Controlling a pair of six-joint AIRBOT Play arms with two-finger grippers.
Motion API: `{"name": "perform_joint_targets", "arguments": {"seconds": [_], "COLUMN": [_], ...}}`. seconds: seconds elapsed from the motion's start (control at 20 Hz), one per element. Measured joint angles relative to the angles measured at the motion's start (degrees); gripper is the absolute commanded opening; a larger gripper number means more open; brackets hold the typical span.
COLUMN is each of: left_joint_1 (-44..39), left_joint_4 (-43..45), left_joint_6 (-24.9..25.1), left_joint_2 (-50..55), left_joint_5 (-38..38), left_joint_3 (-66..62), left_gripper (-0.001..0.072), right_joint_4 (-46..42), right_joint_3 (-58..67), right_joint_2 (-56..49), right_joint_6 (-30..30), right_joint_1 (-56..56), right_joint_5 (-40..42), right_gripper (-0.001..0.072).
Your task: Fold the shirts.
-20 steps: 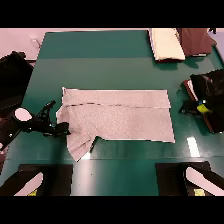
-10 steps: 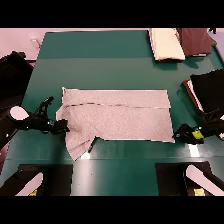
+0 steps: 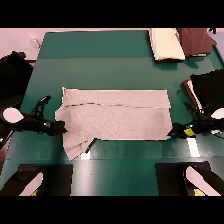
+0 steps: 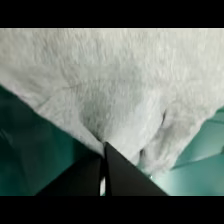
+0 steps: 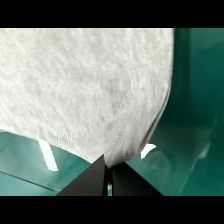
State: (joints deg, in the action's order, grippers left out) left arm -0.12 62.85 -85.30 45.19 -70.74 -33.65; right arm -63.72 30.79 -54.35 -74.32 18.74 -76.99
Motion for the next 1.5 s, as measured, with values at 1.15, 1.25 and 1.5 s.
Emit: {"name": "perform_joint_targets", "arguments": {"seconds": [1.15,1.25,1.5], "left_joint_1": [0.0,0.0,0.0], "left_joint_4": [4.4,4.2,4.1], "left_joint_6": [2.6,2.6,2.6], "left_joint_2": [25.6,27.0,28.2], "left_joint_5": [12.1,13.4,12.4], "left_joint_3": [-25.0,-26.2,-28.9], "left_gripper": [0.0024,0.0024,0.0544], "right_joint_4": [-11.0,-8.3,-1.7], "right_joint_3": [38.8,42.2,45.9], "right_joint_2": [-25.7,-29.0,-32.6], "right_joint_6": [-3.5,-3.5,-1.1], "right_joint_1": [-11.6,-11.3,-6.4], "right_joint_5": [-0.2,0.6,0.4], "right_gripper": [0.0165,0.0489,0.0489]}}
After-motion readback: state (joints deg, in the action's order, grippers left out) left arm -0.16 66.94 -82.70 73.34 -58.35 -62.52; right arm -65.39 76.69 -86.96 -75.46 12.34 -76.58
